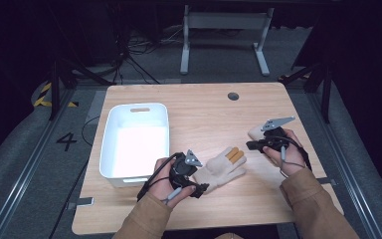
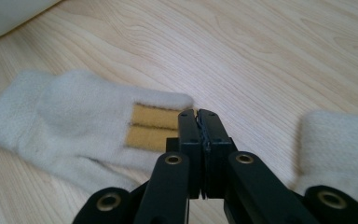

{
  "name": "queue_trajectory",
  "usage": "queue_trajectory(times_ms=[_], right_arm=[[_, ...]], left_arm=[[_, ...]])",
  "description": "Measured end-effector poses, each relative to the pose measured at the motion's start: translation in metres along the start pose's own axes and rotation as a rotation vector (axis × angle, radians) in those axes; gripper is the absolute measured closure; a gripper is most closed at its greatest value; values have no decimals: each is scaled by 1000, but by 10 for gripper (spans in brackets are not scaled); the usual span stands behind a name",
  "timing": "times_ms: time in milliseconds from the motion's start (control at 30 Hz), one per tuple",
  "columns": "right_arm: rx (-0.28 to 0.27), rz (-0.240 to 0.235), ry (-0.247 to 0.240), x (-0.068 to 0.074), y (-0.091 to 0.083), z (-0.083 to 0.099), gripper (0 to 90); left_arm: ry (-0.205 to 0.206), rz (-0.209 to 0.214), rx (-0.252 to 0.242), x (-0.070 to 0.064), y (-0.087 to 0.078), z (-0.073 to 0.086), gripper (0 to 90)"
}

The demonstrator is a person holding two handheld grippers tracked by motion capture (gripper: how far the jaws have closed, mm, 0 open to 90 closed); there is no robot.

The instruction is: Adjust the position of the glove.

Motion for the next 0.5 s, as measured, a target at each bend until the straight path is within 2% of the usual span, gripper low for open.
queue_trajectory(times_ms=[500], right_arm=[[52, -34, -62, 12, 36, -21, 891]], left_arm=[[-36, -35, 20, 1, -12, 16, 261]])
Point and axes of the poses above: each handheld gripper's, and its own axes: y roughly forward along the jaws, z roughly out of its underside, x roughly to its left, the point moved 1 cm from there along y, roughly forward along the jaws, and after that the axes turned 6 degrees about x, right-handed, at the moved point
